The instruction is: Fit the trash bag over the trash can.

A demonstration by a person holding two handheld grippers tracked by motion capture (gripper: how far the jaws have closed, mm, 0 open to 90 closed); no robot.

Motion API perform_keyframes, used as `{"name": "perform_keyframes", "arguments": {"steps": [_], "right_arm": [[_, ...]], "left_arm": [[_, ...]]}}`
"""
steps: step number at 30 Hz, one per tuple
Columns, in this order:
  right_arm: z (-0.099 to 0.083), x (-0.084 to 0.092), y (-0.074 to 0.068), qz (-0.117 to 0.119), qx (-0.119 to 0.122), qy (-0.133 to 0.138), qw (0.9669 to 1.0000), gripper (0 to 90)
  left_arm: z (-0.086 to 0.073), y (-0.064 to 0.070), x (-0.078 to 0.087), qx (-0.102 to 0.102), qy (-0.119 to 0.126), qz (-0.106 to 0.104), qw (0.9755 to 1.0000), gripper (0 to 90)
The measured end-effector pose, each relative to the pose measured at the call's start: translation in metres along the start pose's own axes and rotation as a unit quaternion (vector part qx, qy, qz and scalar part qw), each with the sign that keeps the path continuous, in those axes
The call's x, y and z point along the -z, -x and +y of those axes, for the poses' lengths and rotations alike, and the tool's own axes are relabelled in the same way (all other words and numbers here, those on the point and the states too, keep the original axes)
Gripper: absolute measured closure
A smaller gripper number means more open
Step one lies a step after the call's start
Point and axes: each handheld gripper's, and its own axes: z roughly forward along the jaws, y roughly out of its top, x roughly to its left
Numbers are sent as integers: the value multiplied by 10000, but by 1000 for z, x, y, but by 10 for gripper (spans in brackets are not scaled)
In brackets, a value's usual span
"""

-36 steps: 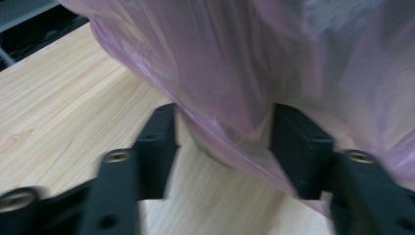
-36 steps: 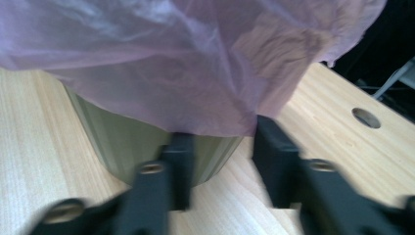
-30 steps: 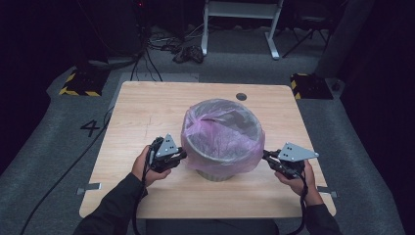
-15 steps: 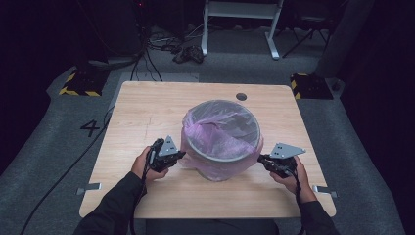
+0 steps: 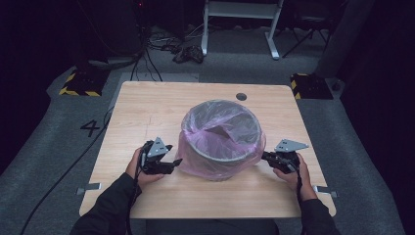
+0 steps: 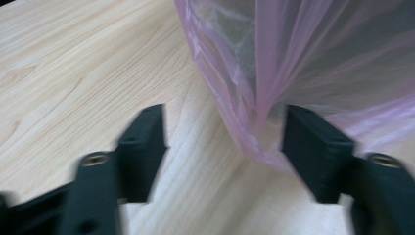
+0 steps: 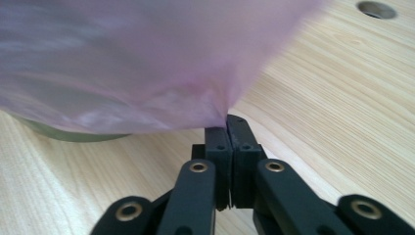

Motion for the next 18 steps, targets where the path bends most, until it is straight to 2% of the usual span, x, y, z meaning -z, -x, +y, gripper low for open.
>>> {"name": "perform_keyframes", "arguments": {"steps": [1,4,6,8,10,13,18], "right_arm": [[-1,2,2,5,-37,27,10000,806],[-2,9,5,18,-128,88,9999,628],[-5,14,7,102,-166,123,9997,474],[-8,20,8,193,-190,141,9995,367],[-12,27,7,432,-221,210,9986,312],[-15,37,5,321,-121,110,9993,247],[-12,49,4,368,-248,399,9982,217]], "left_arm": [[-2,1,7,28,84,-34,10000,226],[-8,3,25,172,363,-76,9992,201],[-12,4,33,185,348,-24,9992,181],[-16,8,36,162,177,173,9996,182],[-24,11,38,117,0,309,9995,180],[-34,15,38,72,-259,343,9990,174],[-47,15,29,109,-607,364,9974,178]]}}
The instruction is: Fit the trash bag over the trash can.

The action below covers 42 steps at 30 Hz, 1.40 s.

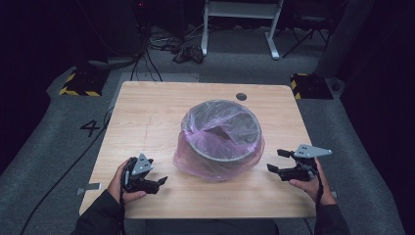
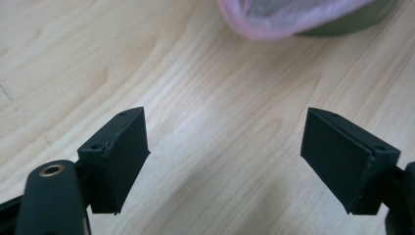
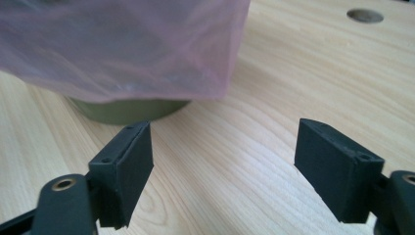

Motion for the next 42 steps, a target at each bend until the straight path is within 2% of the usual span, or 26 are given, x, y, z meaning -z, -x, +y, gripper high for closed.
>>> {"name": "perform_keyframes", "arguments": {"steps": [4,7,9,11,14,23,29,37,40,42], "right_arm": [[5,5,-7,-3,61,115,9999,209],[10,10,-13,-197,174,192,9995,209],[14,15,-16,-147,191,309,9992,209],[18,20,-20,-137,259,416,9987,209],[26,25,-27,-360,383,406,9978,217],[43,29,-38,-536,510,523,9959,221],[56,35,-43,-517,590,660,9947,235],[73,43,-45,-654,683,619,9936,230],[81,47,-44,-724,824,569,9923,231],[87,49,-42,-712,795,572,9926,233]], "left_arm": [[-1,2,-10,-99,-153,-86,9998,173],[-2,-1,-18,-47,-347,-20,9994,171],[-2,-4,-19,50,-323,-132,9994,165],[-3,-6,-20,63,-310,-134,9994,163],[-5,-10,-23,207,-236,-286,9991,159],[-4,-11,-24,178,-238,-258,9992,145],[-4,-11,-25,223,-235,-277,9991,144],[-4,-11,-25,221,-232,-282,9991,143],[-4,-11,-25,217,-228,-285,9991,143],[-3,-12,-25,209,-240,-276,9991,143]]}}
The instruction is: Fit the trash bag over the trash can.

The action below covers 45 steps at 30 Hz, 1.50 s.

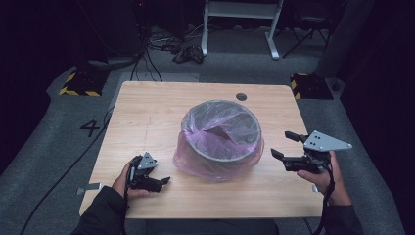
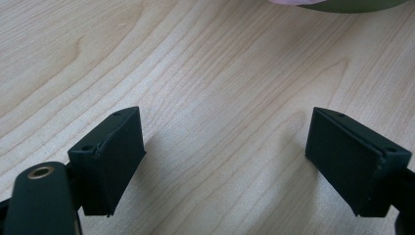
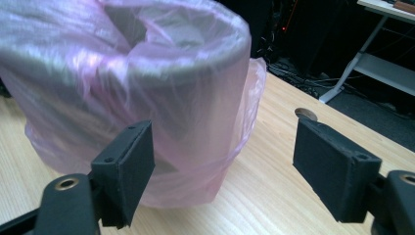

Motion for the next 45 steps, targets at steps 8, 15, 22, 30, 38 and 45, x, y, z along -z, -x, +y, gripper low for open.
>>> {"name": "perform_keyframes", "arguments": {"steps": [8,15,22,30,38,45], "right_arm": [[26,-3,6,31,16,84,10000,233],[46,-12,2,142,171,77,9997,232],[57,-27,-3,206,305,-8,9993,230],[71,-44,-11,316,489,-140,9982,230],[84,-65,-18,536,623,-281,9962,232],[95,-87,-25,714,754,-502,9933,233]], "left_arm": [[0,0,-1,9,29,-1,10000,143],[0,0,0,5,10,-10,10000,143],[0,0,0,6,17,-8,10000,143],[0,0,0,9,23,-3,10000,143],[0,0,0,6,16,-7,10000,143],[0,0,0,6,20,-4,10000,143]]}}
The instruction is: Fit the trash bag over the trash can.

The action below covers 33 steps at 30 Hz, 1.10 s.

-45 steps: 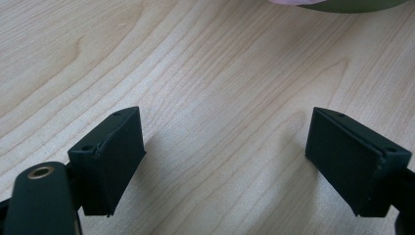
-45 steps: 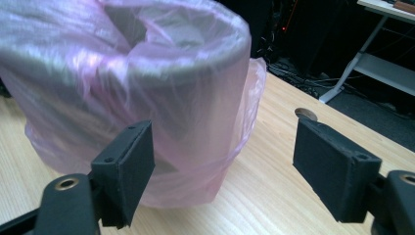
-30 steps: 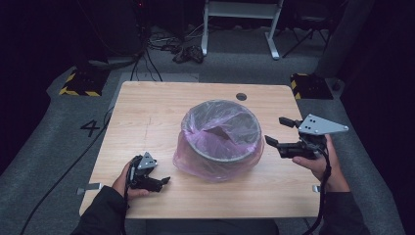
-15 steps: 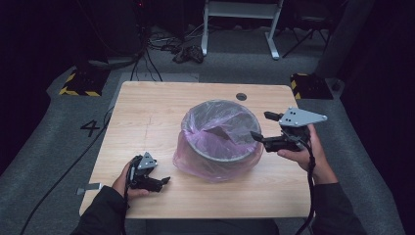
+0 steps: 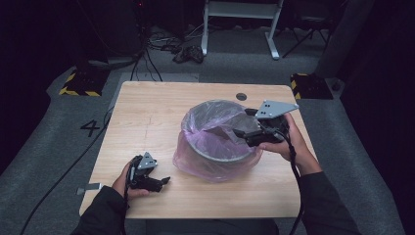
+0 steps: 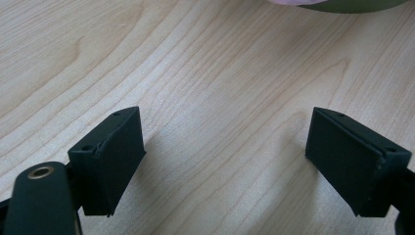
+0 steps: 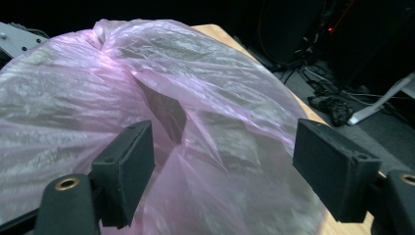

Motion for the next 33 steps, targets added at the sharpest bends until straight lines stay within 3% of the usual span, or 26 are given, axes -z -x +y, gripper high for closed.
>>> {"name": "perform_keyframes", "arguments": {"steps": [8,15,21,25,30,33], "right_arm": [[7,-22,-4,412,104,-413,9982,295],[11,-39,-4,455,278,-896,9945,294],[15,-56,-7,538,615,-1660,9827,281],[17,-62,-10,592,763,-1974,9755,287],[20,-70,-9,727,850,-2431,9635,287],[19,-74,-10,825,925,-2718,9543,265]], "left_arm": [[0,0,0,1,2,1,10000,143],[0,0,0,5,-16,8,10000,143],[0,0,0,9,-14,7,10000,143],[0,0,0,5,-16,7,10000,143],[0,0,0,9,-14,6,10000,143],[0,0,0,8,-15,6,10000,143]]}}
